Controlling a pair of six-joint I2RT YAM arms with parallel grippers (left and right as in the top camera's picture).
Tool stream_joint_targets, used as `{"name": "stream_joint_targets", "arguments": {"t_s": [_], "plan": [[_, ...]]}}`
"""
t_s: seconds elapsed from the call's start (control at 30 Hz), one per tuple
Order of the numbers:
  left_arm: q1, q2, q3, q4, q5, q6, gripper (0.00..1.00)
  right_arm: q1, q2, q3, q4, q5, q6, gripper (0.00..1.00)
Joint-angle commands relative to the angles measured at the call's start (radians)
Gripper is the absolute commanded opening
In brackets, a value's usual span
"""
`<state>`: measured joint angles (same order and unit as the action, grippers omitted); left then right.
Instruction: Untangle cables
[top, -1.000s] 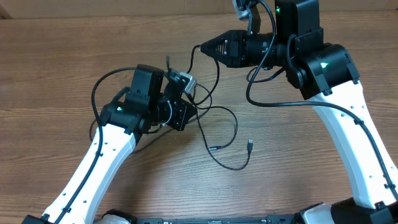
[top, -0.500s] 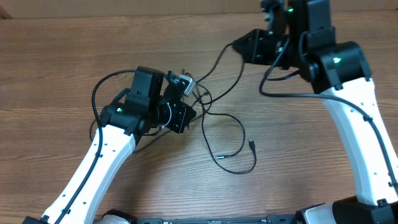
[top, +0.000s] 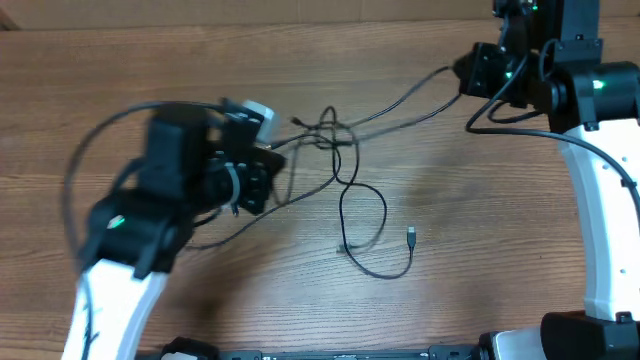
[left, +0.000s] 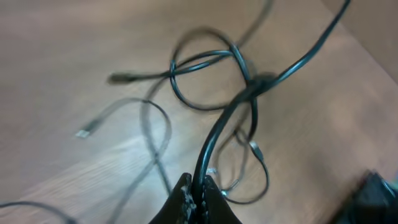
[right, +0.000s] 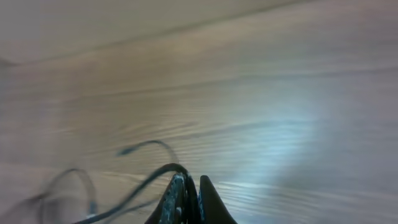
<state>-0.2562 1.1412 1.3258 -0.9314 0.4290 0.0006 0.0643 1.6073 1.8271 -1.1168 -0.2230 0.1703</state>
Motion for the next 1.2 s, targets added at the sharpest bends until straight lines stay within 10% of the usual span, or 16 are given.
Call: {"name": "stream_joint_targets", "arguments": {"t_s": [0.0, 1.0, 1.17], "plan": [[0.077, -0.051, 0.068, -0.065, -0.081, 0.042, 0.05, -0.045, -0.038, 0.032, -0.001, 0.196, -0.031, 0.04], [0.270, -0.077, 0.084, -0.191, -0.050, 0.090, 0.07, -0.320, -0.025, 0.031, 0.052, 0.281, -0.029, 0.04], [0.270, -0.077, 0.084, -0.192, -0.035, 0.089, 0.09, -0.323, 0.008, 0.012, 0.028, 0.218, -0.011, 0.54]]}}
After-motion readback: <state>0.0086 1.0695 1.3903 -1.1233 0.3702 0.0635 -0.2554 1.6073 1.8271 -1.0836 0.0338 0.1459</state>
